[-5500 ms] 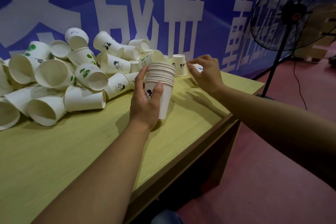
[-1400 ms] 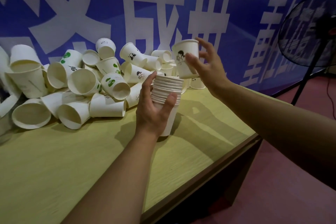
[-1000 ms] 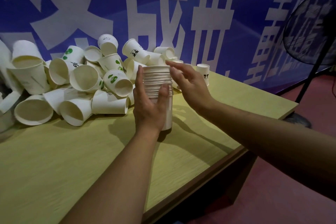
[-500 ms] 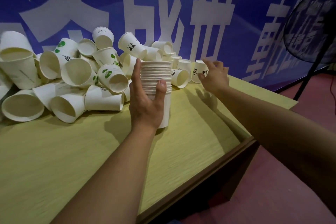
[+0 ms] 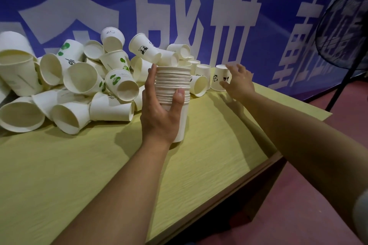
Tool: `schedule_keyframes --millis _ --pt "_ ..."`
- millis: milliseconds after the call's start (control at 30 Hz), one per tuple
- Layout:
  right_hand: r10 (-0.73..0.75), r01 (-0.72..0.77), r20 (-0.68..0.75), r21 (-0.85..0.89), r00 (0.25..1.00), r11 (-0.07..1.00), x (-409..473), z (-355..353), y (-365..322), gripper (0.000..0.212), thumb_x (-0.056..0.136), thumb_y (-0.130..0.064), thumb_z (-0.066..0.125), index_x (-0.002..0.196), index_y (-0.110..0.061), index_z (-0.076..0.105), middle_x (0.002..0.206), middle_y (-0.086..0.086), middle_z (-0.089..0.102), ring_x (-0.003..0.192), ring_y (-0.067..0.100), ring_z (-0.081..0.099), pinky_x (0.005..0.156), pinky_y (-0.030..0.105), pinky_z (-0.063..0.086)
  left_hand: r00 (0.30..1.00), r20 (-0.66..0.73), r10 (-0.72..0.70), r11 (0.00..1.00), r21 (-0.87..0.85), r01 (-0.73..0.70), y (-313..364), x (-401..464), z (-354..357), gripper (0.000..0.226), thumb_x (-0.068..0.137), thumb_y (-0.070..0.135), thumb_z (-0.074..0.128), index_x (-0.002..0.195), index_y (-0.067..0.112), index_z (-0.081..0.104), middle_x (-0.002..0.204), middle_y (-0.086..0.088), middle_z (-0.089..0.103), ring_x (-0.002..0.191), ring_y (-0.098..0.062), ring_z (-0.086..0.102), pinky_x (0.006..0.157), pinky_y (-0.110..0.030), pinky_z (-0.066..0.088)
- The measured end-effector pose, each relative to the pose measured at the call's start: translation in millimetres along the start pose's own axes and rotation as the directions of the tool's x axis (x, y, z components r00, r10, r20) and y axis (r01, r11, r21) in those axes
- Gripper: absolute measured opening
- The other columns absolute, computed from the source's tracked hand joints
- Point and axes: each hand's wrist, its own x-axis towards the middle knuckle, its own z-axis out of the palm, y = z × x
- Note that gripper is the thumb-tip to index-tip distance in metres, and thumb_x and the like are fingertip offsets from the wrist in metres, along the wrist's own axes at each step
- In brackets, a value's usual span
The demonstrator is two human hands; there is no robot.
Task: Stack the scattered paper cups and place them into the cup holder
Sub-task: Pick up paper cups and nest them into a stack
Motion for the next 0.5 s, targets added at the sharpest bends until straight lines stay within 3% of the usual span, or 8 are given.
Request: schedule_keyframes --millis 67,200,367,433,500 --pt "0.014 -0.014 0.039 -0.020 0.999 1.000 1.6 -0.8 0.8 0.063 0.092 -0.031 0.068 0.148 -0.030 0.039 0.158 0.006 0.028 0.143 0.033 0.024 0.112 0.053 0.032 1.000 -0.005 -0.006 1.000 -0.009 0.006 -0.8 -0.1 0.2 0.073 0.085 0.063 0.052 0.149 0.050 0.019 0.146 -0.001 0.048 0.120 -0.015 0.058 0.091 -0.037 0.056" --pt "-0.058 0.061 -0.094 0.028 0.994 0.998 -1.8 -6.7 1.0 0.038 0.090 -0.027 0.071 0.125 -0.017 0.059 0.148 0.005 0.042 0.134 0.028 0.036 0.108 0.040 0.036 1.000 0.001 -0.004 1.000 -0.017 0.004 -1.0 0.1 -0.1 0.074 0.086 0.063 0.051 0.150 0.048 0.018 0.146 -0.002 0.047 0.119 -0.014 0.058 0.087 -0.025 0.054" --pt "-0.060 0.084 -0.184 0.124 0.981 0.989 -22.0 -30.5 -11.2 0.032 0.093 -0.028 0.068 0.119 -0.011 0.063 0.136 0.005 0.053 0.118 0.023 0.048 0.098 0.028 0.042 1.000 0.001 -0.010 1.000 -0.009 0.010 0.8 -0.4 -1.6 0.073 0.086 0.063 0.051 0.149 0.049 0.018 0.146 -0.002 0.048 0.118 -0.018 0.059 0.089 -0.037 0.057" --pt "-0.031 0.066 -0.158 0.219 0.987 0.974 -39.8 -42.7 -16.5 0.027 0.091 -0.029 0.070 0.111 -0.012 0.060 0.126 0.004 0.055 0.107 0.018 0.053 0.084 0.020 0.047 1.000 0.000 -0.019 1.000 -0.015 0.019 1.2 -1.2 -3.3 0.074 0.085 0.064 0.050 0.150 0.047 0.018 0.146 -0.002 0.049 0.117 -0.017 0.059 0.088 -0.034 0.057" --pt "-0.028 0.039 -0.035 0.346 0.999 0.937 -64.1 -53.1 -20.0 0.034 0.089 -0.026 0.072 0.113 -0.014 0.052 0.116 0.001 0.054 0.102 0.016 0.056 0.073 0.020 0.052 1.000 -0.003 -0.028 0.999 -0.031 0.028 2.1 -2.4 -4.7 0.074 0.085 0.064 0.051 0.150 0.047 0.019 0.146 -0.002 0.049 0.117 -0.016 0.059 0.088 -0.034 0.056"
